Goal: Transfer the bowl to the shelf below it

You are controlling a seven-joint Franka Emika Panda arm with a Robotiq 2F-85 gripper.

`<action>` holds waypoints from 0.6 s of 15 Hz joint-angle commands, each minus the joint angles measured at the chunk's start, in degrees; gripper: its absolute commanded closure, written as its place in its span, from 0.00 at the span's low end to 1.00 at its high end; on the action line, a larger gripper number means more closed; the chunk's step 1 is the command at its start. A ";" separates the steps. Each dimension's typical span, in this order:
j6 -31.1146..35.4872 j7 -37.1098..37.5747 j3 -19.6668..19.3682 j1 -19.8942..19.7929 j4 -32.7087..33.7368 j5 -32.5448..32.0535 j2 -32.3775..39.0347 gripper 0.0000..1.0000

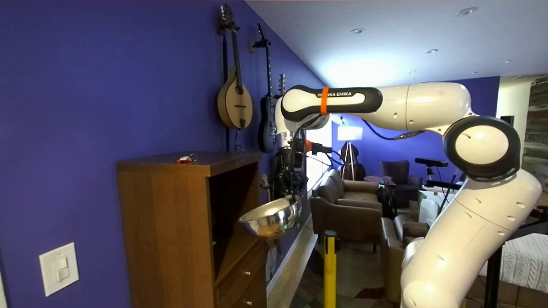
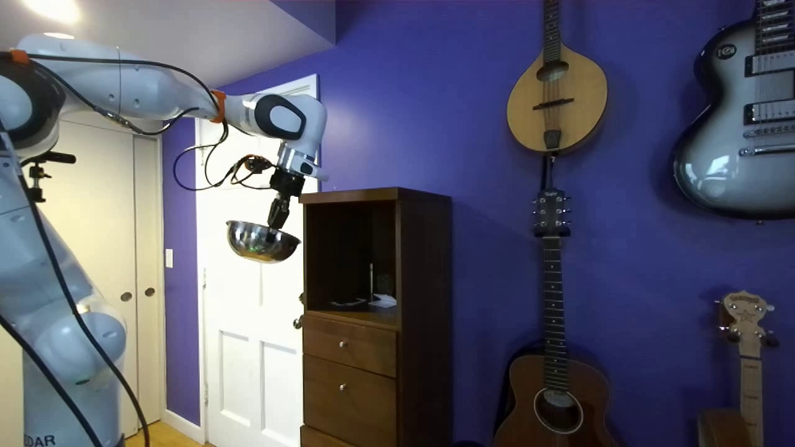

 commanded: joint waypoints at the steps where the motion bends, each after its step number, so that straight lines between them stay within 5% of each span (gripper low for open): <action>1: 9.29 7.59 1.15 -2.56 -5.83 3.29 -1.34 0.98; 9: 38.31 22.26 4.41 -4.04 -24.92 3.30 -5.59 0.98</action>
